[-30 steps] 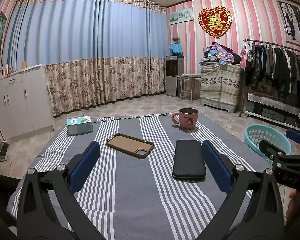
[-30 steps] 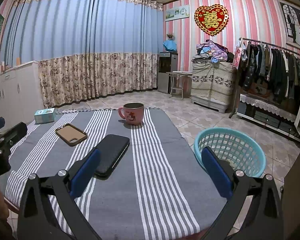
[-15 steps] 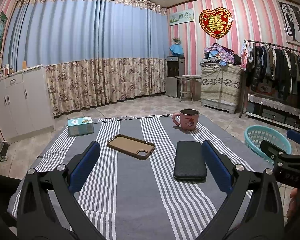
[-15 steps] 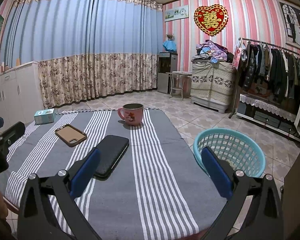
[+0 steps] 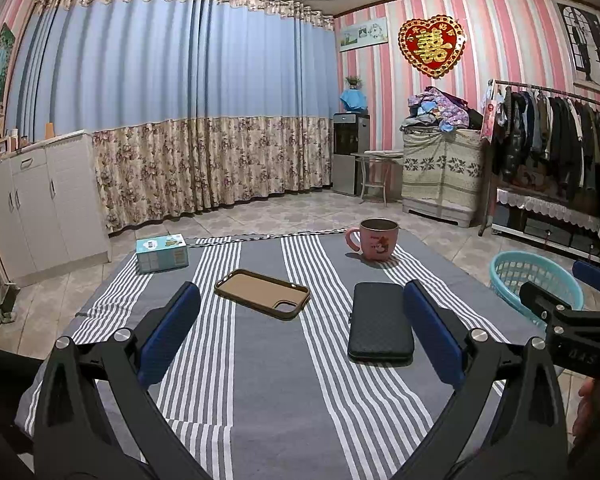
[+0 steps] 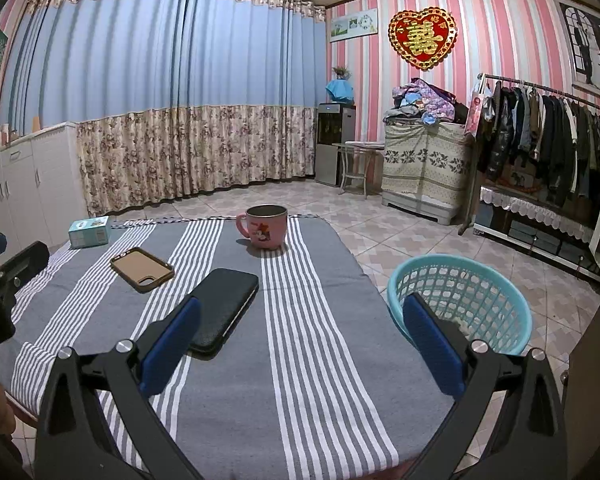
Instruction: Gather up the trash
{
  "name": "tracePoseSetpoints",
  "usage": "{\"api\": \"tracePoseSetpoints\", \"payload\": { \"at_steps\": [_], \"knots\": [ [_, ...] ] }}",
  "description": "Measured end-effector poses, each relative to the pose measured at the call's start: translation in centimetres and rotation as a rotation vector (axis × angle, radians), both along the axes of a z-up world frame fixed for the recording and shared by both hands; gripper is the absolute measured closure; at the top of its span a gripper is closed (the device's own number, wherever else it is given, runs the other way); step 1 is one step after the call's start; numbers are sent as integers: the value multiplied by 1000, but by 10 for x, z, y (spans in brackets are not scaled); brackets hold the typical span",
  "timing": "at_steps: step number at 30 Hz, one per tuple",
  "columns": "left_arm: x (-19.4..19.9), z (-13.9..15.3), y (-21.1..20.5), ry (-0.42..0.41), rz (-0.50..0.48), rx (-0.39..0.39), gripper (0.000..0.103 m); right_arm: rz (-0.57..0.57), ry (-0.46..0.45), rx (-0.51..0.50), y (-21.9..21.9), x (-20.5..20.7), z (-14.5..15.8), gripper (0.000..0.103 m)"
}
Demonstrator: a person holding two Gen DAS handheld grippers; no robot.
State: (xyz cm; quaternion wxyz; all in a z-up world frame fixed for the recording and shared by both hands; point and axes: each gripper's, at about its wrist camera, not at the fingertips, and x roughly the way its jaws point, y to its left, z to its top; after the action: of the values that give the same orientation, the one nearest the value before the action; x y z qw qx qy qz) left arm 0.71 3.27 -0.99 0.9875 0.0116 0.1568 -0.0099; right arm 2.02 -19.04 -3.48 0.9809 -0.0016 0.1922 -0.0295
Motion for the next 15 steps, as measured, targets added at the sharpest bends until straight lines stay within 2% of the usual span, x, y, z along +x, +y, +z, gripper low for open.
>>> {"api": "tracePoseSetpoints", "payload": {
  "at_steps": [15],
  "knots": [
    [-1, 0, -1, -4, 2, 1, 5, 3, 2, 6, -1, 0, -2, 4]
  ]
}}
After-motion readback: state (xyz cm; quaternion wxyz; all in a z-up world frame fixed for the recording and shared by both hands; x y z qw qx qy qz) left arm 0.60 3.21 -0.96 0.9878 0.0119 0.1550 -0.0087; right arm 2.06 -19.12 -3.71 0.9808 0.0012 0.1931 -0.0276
